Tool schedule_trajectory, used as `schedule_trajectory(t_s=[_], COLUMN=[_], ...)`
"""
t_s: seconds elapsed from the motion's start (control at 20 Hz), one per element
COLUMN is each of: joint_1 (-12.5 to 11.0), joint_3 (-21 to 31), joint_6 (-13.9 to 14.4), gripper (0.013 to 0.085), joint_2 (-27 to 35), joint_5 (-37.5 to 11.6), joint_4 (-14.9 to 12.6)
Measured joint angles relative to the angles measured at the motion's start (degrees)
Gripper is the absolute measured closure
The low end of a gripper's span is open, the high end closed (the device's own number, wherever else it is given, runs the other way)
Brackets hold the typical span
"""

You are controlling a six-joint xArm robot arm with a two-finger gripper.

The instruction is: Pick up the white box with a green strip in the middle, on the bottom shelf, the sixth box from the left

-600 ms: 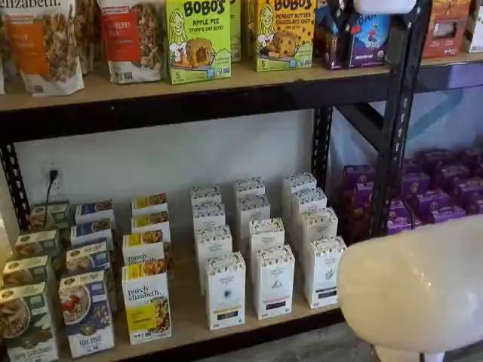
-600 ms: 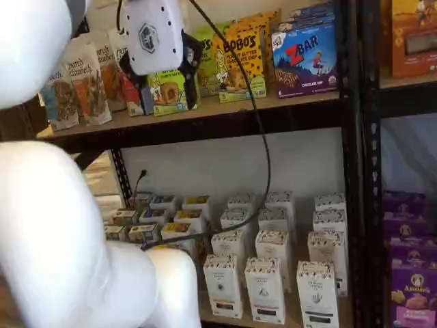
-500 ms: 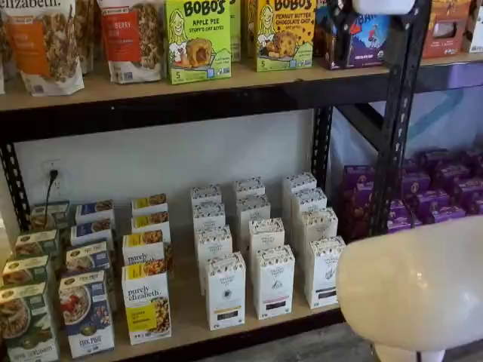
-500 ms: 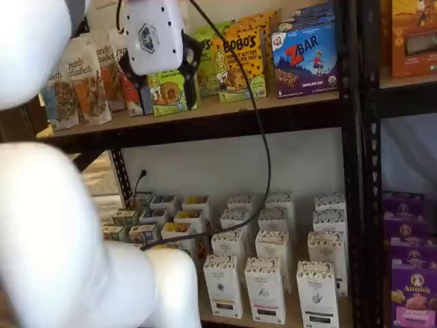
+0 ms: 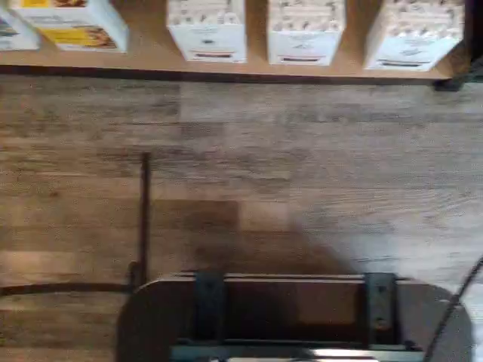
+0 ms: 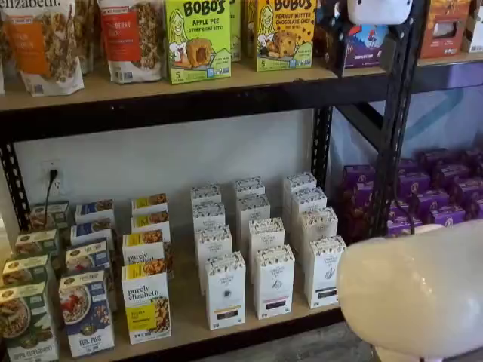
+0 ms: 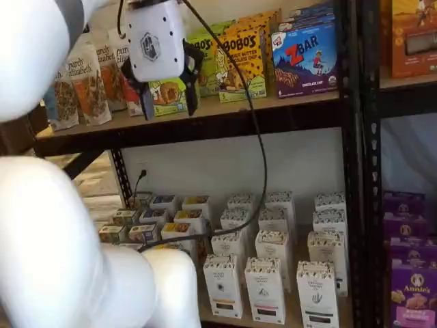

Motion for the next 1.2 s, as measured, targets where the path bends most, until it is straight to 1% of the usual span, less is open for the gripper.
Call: schedule_trajectory(t_s=[0.05,0.1,0.2,0.25,0.35,0.4,0.5,0.75,0.85,1.05,1.2], joint_1=[1.5,1.6,-0.1,-1.3,-2.7,-2.9,-3.7,-5.4,-6.3,-7.0,-6.0], joint_3=[1.2,2.5,5.6,7.2,9.8,11.6,14.5,21.8,24.0,27.8,31.1], joint_6=[0.8,0.7,-0.6,-1.7,-2.9,-3.3,-4.1,-5.7,-6.6,-7.4,-6.2], gripper=[0.013,0.013,0.013,0.013,0.013,0.013,0.013,0.013,0.013,0.013,0.013], joint_2=[-0.3,-0.9,-2.1,-2.4,-3.0,-3.4,-3.7,-6.5,-6.8,-6.4,-6.5], joint_5=[-0.8,-2.0,-4.7,-5.9,-7.8,-9.0,-11.0,-19.0,-21.1,-24.6,-28.1], joint_4=[-2.2,-2.9,-2.6,-2.1,-1.8,-2.2,-2.3,-1.9,-1.4,-1.5,-3.7])
